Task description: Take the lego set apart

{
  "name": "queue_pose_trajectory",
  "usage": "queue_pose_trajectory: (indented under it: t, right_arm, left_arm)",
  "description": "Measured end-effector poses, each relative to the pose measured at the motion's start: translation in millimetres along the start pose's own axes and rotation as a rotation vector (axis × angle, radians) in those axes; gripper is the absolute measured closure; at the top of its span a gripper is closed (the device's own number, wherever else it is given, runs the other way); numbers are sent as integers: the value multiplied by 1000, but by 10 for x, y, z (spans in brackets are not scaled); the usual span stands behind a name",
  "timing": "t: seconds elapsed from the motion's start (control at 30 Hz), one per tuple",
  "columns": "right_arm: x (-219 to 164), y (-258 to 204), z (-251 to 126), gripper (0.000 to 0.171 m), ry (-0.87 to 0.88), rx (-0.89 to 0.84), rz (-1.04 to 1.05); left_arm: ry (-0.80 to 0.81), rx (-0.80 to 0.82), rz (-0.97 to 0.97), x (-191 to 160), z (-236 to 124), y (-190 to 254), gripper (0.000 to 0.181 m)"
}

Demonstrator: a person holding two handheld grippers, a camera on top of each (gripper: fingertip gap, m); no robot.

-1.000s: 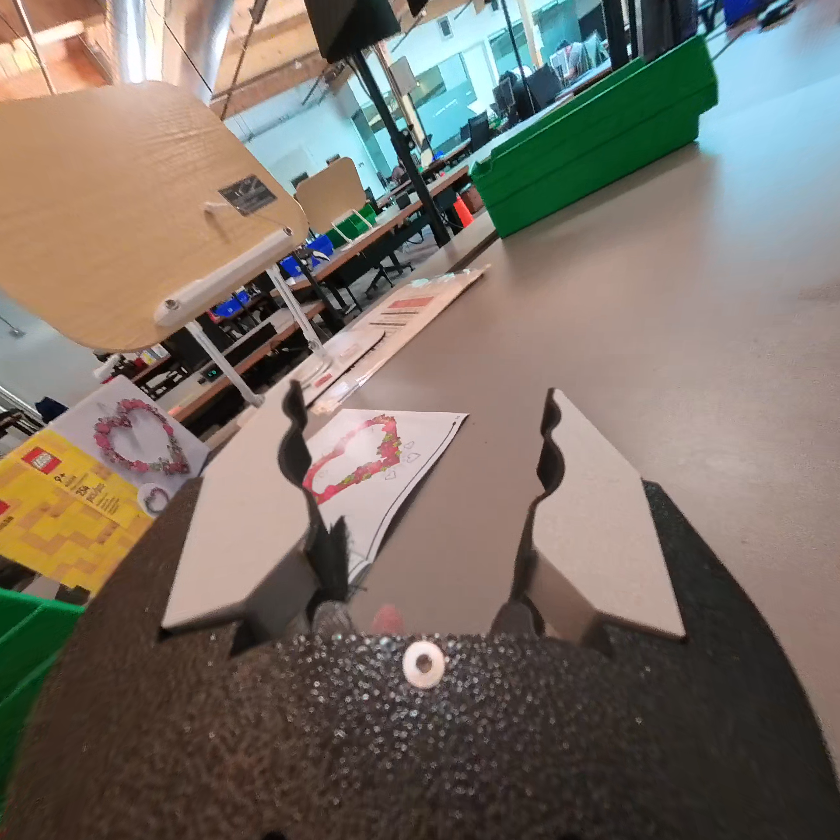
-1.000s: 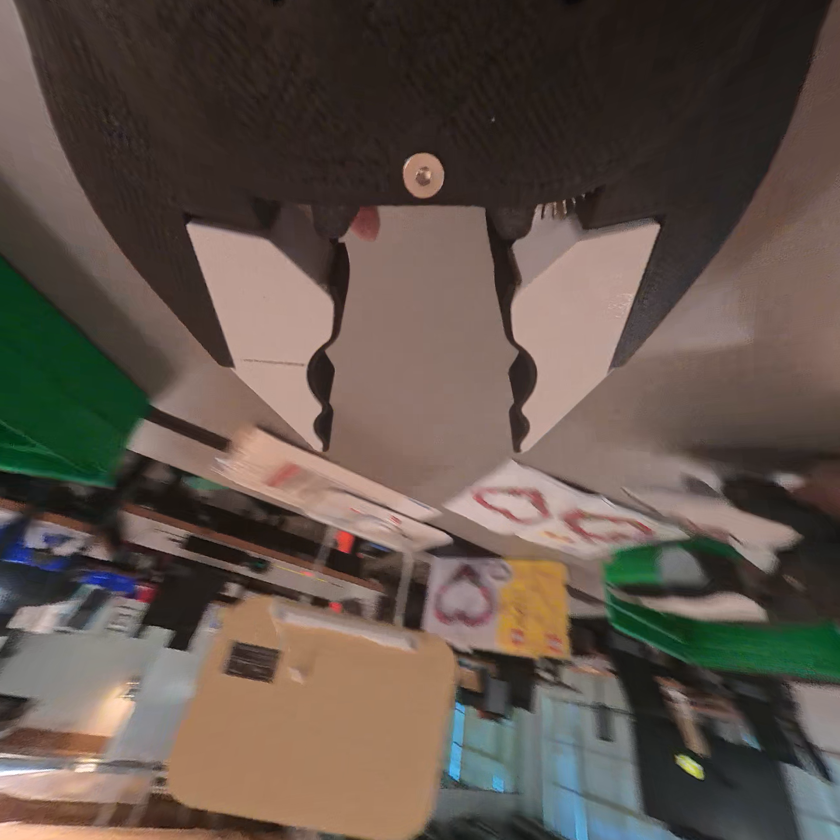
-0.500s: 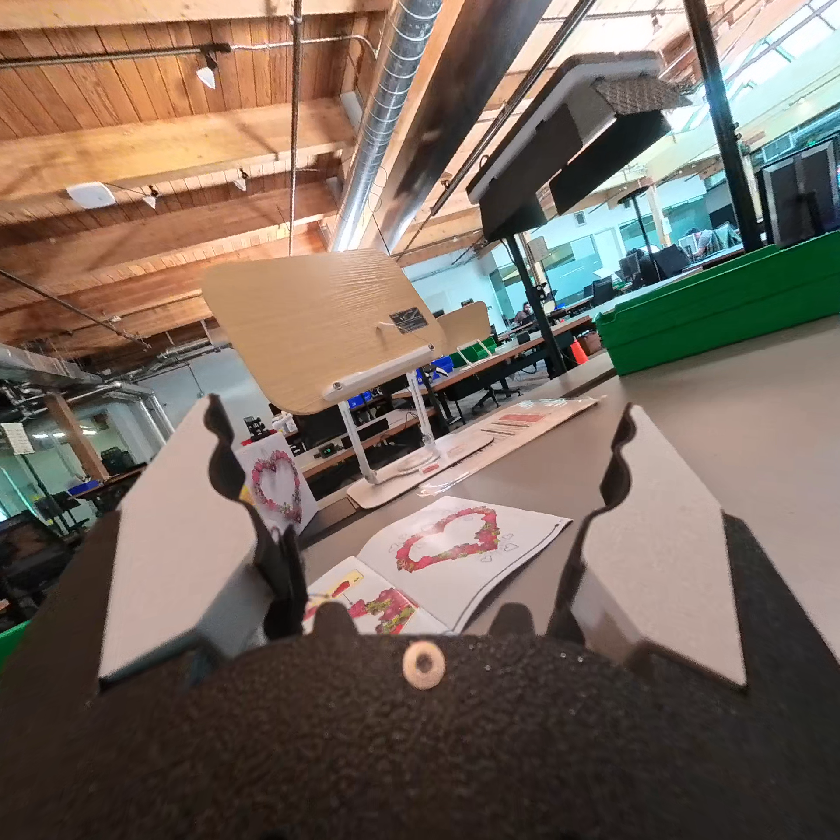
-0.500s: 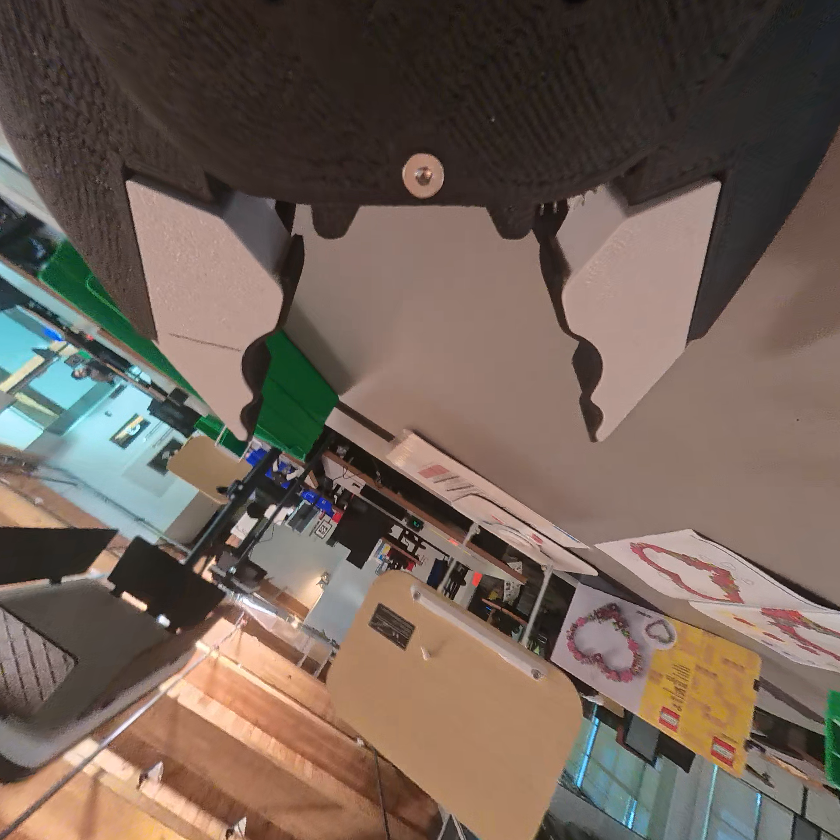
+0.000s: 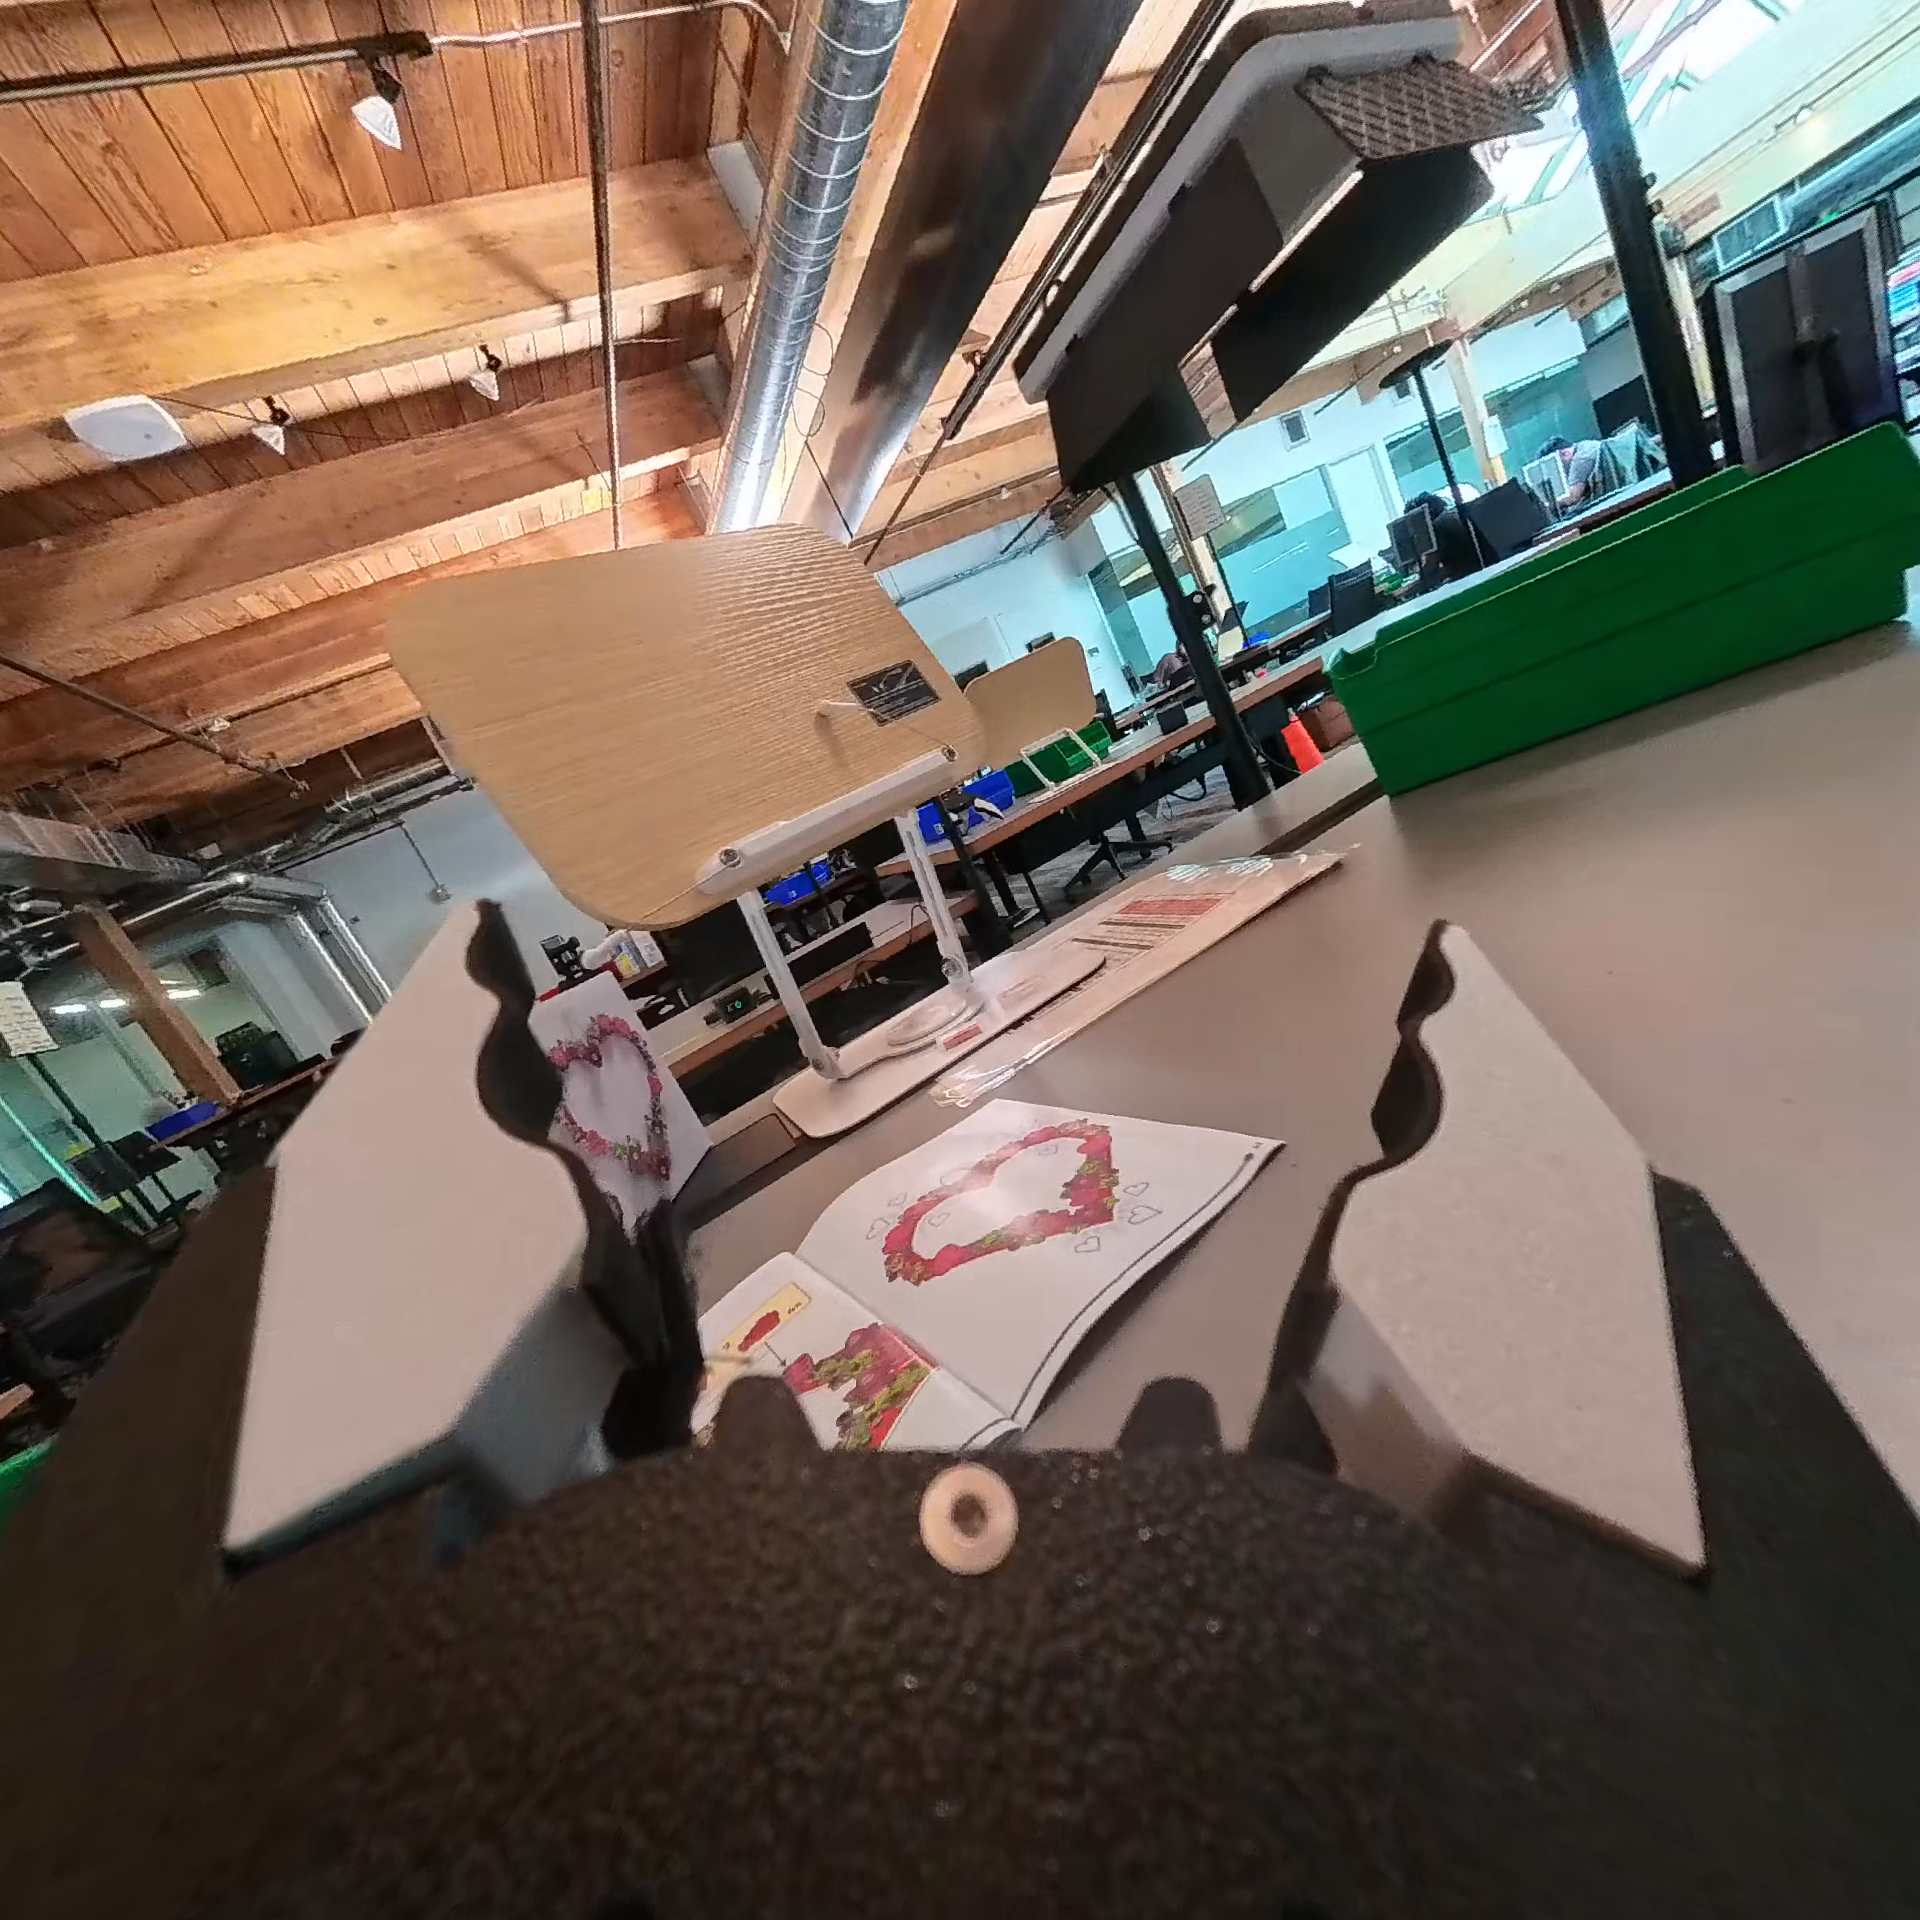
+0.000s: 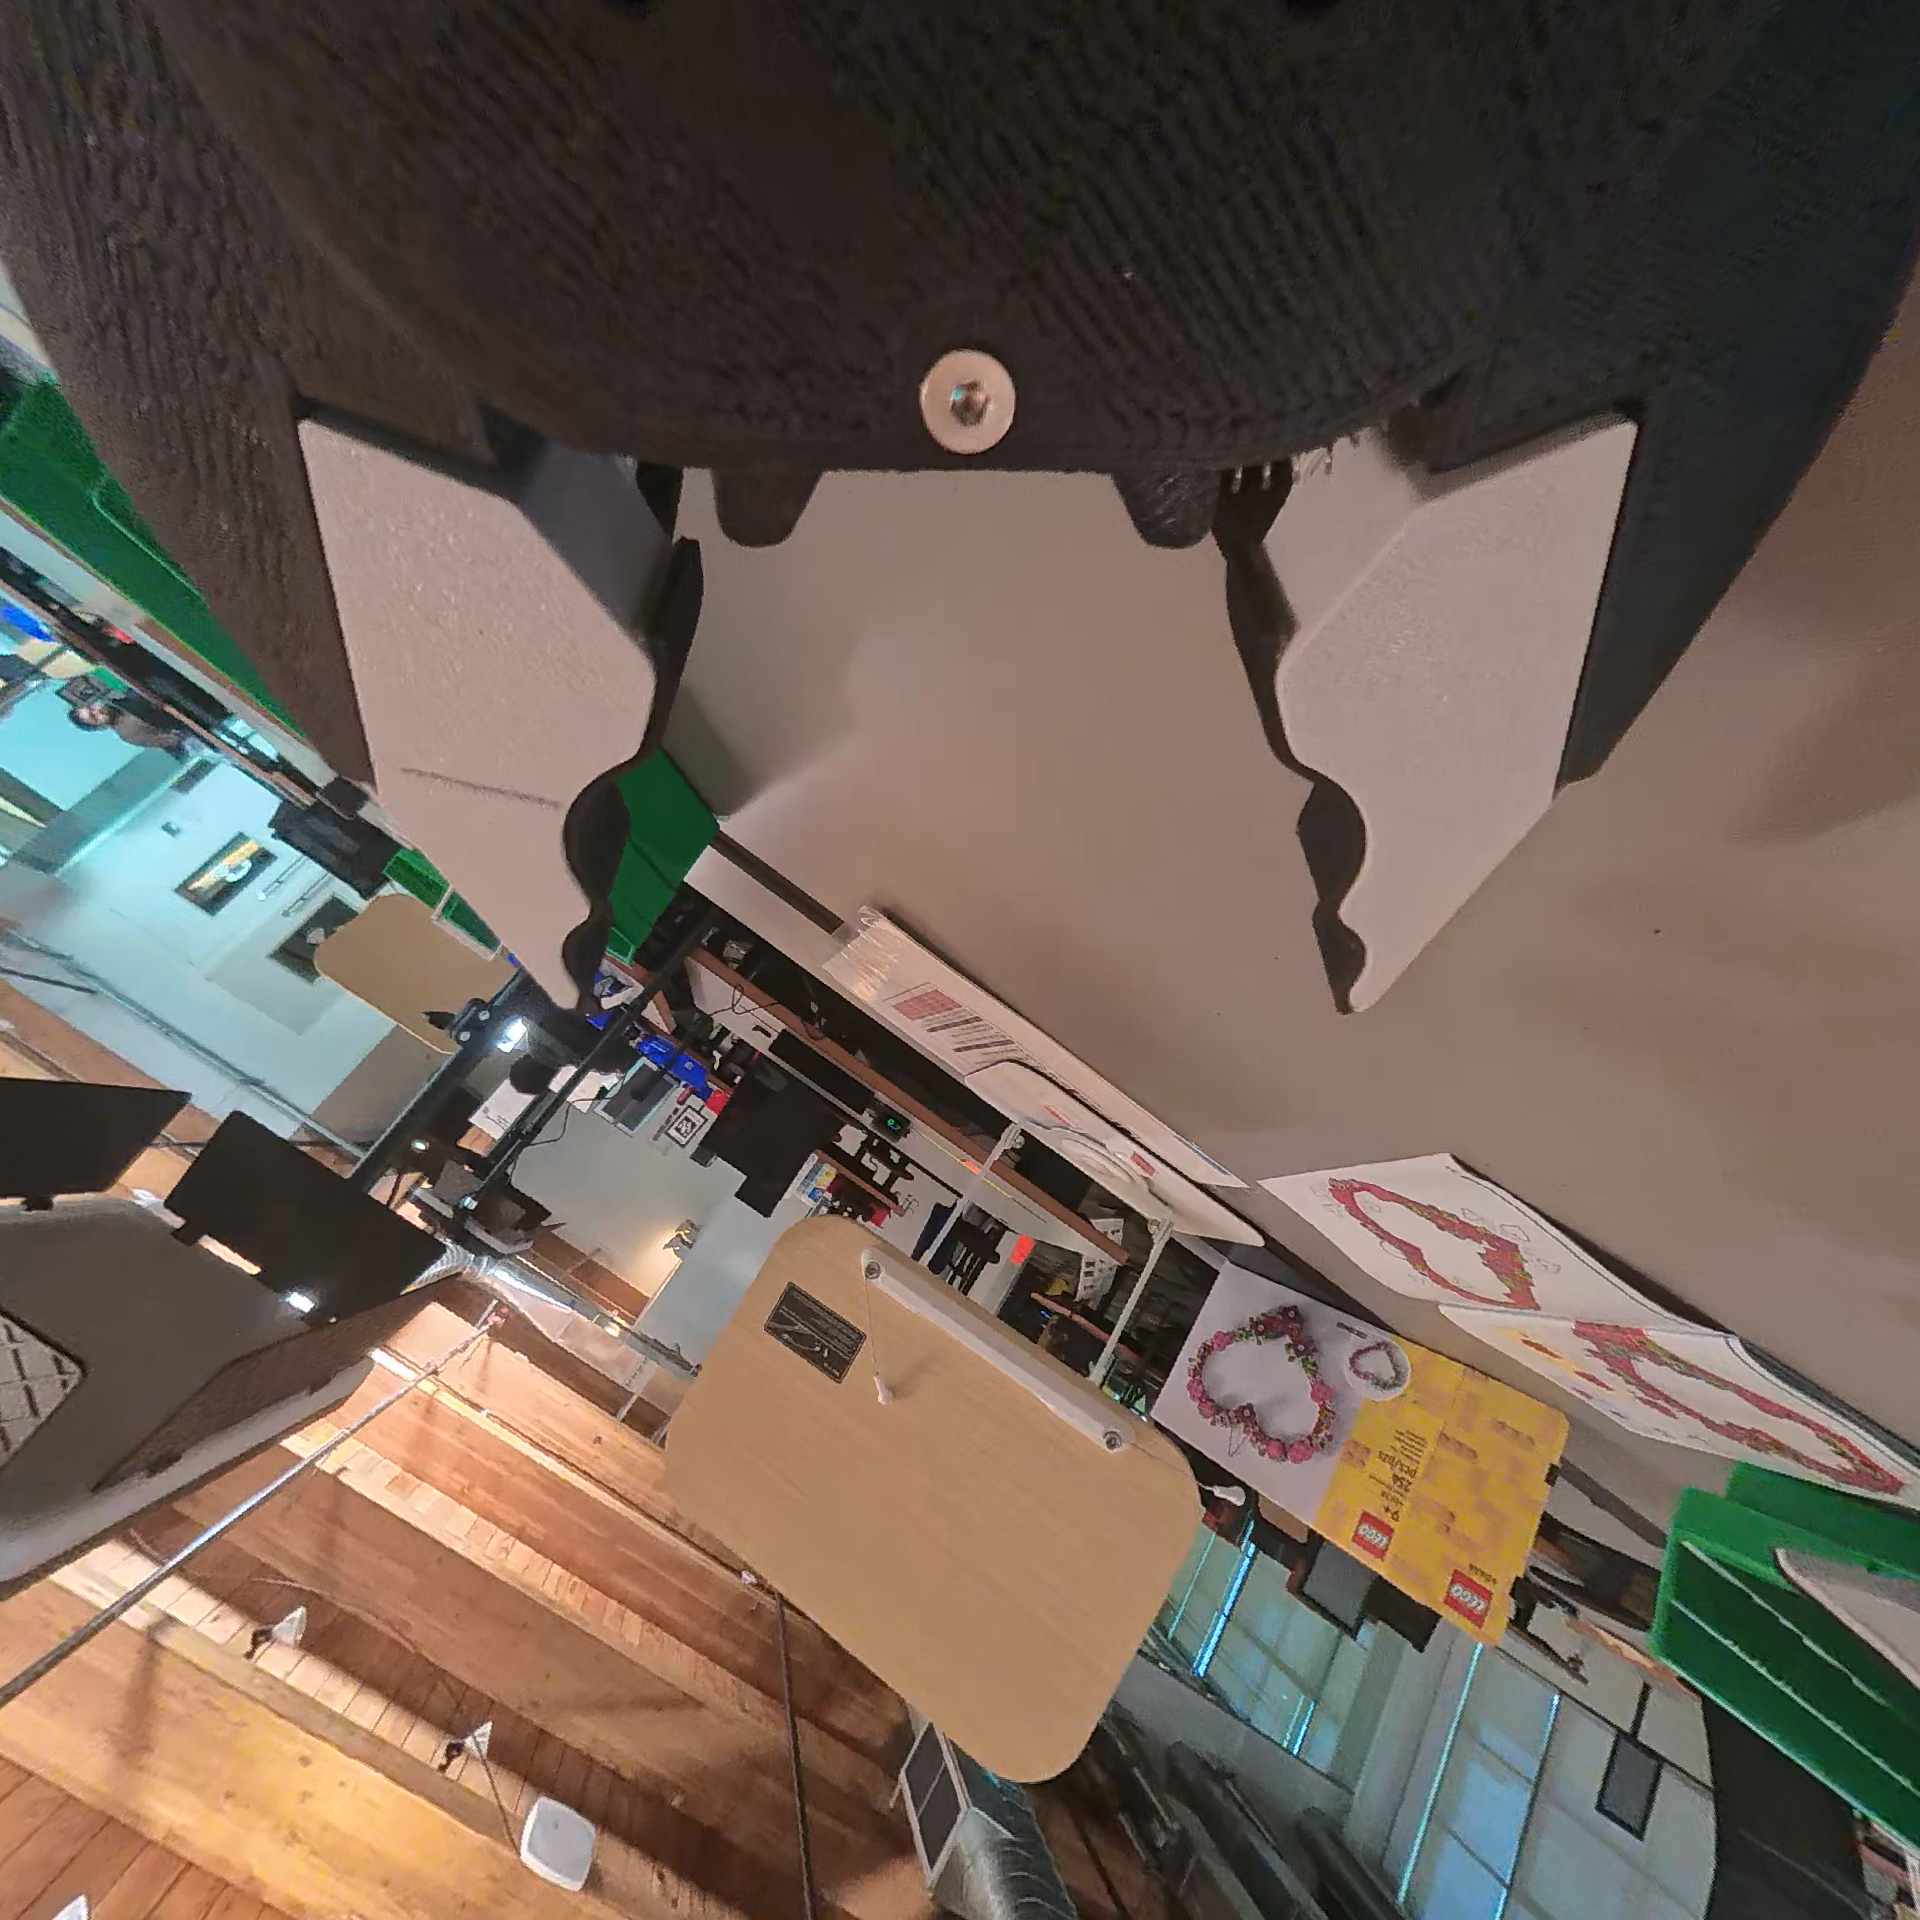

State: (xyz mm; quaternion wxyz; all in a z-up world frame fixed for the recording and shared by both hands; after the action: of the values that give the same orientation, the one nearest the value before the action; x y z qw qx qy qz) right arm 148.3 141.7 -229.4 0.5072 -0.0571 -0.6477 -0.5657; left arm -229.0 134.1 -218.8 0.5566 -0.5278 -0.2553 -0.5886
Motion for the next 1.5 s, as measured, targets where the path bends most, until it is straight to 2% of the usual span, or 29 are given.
queue_pose_trajectory:
  t: [0.3, 0.53, 0.63, 0.77, 1.0, 1.13, 1.27, 1.5]
  right_arm:
    - [-1, -2, -8, 41, -11, 2, -2]
    - [34, 142, -192, 42, -37, -166, -11]
    - [45, 181, -239, 45, -50, -214, -3]
    - [-3, 158, -172, 45, -88, -181, 12]
    - [-40, 154, -110, 46, -87, -152, 32]
    - [9, 66, -137, 49, -89, -101, 27]
    - [72, -38, -248, 49, -84, -24, 23]
    - [142, -79, -261, 50, -2, 17, -8]
  left_arm:
    - [-22, 3, 1, -12, -46, -15, 24]
    - [-54, 5, 91, -31, -52, 3, 24]
    - [-171, 11, 137, -136, 11, 21, 24]
    - [-185, -9, 233, -130, -17, 109, 24]
    - [-253, -28, 279, -197, 7, 158, 24]
    - [-60, -66, 212, 15, -74, 208, 24]
    - [-145, -28, 159, -47, -96, 143, 24]
    - [-190, -53, 224, -92, -53, 238, 24]
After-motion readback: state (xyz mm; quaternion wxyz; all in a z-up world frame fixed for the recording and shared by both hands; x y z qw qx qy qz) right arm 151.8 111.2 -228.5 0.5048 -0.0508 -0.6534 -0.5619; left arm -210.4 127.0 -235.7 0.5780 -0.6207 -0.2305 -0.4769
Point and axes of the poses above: each gripper's, where its closed fingertips meet, z out along the fingers, x out of its top, y = z × x across the jaws, the point moved 10 cm from there along -z, back along the fingers, and after that the axes turned 10 degrees about -z, right-handed, at the moved point
